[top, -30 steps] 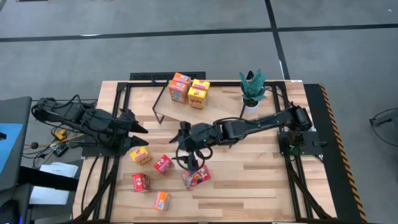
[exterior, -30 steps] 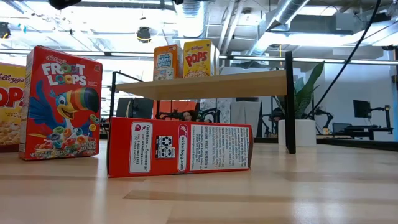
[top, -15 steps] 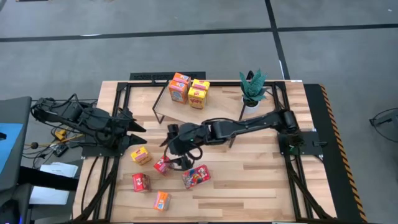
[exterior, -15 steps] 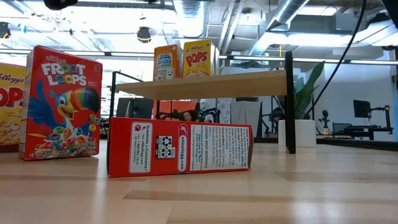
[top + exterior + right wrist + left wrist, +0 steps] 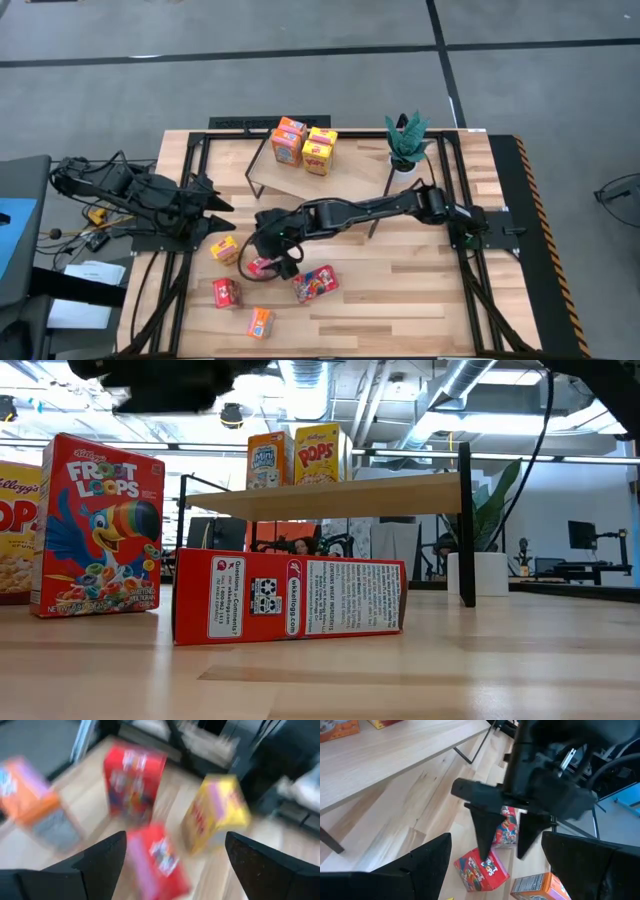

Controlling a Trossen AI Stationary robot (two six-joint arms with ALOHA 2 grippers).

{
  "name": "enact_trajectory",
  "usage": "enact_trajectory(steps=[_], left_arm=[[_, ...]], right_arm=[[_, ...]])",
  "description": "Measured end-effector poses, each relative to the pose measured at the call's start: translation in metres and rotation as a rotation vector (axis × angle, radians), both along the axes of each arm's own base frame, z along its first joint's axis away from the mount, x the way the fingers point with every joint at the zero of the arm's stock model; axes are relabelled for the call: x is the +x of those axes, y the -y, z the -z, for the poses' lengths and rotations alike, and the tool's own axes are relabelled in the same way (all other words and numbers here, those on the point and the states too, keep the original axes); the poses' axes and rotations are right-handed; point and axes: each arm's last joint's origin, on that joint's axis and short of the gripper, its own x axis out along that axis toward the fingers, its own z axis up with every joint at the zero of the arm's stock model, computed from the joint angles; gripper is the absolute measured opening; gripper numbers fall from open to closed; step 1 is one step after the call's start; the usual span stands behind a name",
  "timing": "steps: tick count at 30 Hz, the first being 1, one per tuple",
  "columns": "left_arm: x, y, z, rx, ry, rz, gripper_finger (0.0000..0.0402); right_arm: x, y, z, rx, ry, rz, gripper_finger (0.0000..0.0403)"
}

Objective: Stack cereal on shelf
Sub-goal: Put the middle red cereal box on the shelf

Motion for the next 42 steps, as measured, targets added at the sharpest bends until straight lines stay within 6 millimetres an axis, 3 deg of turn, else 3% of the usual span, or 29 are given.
enact_trajectory(steps=[16,34,39,42], left_arm=[[-0.001,-0.001,0.002,0.017,-0.023,-0.009,0.03],[-0.001,-0.002,0.003,0.031,-0.029,-0.027,0.03],[-0.001,-0.002,0.003,0.034,-0.026,-0.034,0.03],[-0.001,-0.002,0.003,0.033,-0.027,-0.034,0.03]], right_arm=[[-0.001,0.019,0.015,-0.048,-0.047,-0.024,0.0356],[-0.001,0.017,0.017,-0.018,-0.041,-0.065,0.0356],[0.007,0.013,0.045,-0.006,-0.093,-0.061,0.0356],[0.009,0.009,0.048,0.001,-0.105,-0.06,0.0356]])
